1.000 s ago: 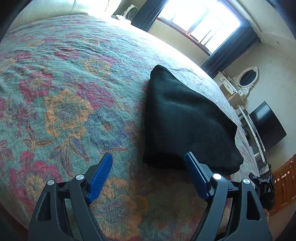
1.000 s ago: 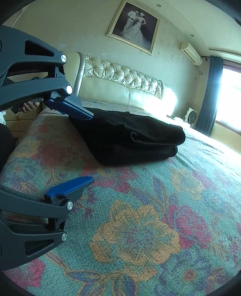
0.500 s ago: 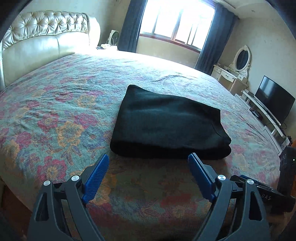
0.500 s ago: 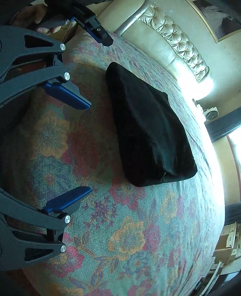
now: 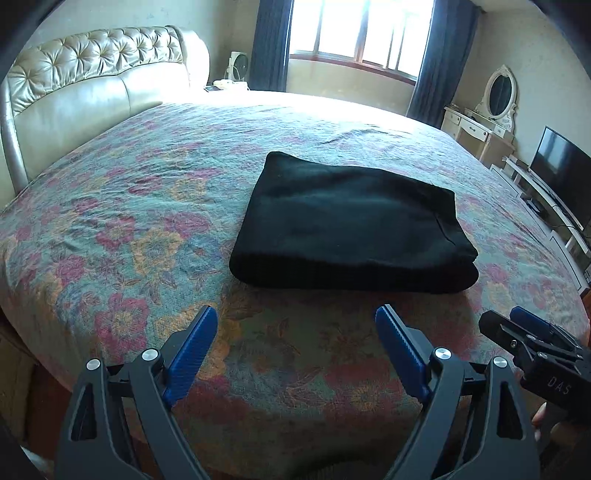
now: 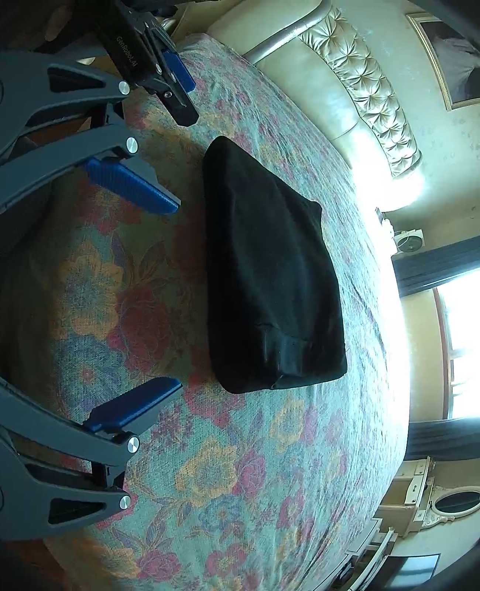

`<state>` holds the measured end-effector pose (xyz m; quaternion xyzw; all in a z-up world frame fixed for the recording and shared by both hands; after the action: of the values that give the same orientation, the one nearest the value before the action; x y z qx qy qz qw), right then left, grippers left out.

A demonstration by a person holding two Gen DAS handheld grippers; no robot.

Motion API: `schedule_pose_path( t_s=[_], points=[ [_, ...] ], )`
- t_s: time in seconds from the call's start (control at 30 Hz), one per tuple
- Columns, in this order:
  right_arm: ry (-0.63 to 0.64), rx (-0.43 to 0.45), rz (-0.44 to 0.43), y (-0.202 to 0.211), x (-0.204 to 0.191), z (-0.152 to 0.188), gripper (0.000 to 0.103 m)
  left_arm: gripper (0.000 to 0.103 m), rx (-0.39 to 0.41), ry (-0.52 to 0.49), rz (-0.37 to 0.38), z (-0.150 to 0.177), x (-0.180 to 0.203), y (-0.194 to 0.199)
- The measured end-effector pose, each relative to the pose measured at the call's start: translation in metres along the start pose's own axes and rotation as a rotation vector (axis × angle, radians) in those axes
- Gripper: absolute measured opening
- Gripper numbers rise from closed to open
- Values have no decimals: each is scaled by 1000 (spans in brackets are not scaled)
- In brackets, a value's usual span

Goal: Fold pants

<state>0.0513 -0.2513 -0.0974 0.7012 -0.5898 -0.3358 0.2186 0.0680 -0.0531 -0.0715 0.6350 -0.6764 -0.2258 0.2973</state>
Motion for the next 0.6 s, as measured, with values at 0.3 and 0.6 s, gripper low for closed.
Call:
schedule_pose_path(
  t_s=[0.3,0.6],
  points=[
    [6,-1,-2,1,-3,1,90,86,4,-30,2,0,7,0],
    [0,-7,-2,3,-3,2,90,86,47,-39,-8,-8,10,6]
  ],
)
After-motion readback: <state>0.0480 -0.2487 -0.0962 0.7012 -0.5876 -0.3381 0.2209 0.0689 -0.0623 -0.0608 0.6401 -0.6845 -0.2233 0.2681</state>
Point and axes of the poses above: each gripper's, at about its wrist camera, not at the fingertips, and y roughly against the way its jaws point, x to its right, z to its underside, the point moved 7 cm from there along -y, roughly the way its jaws point, and after that the axes turned 1 degree about x, right-handed, at the moved point
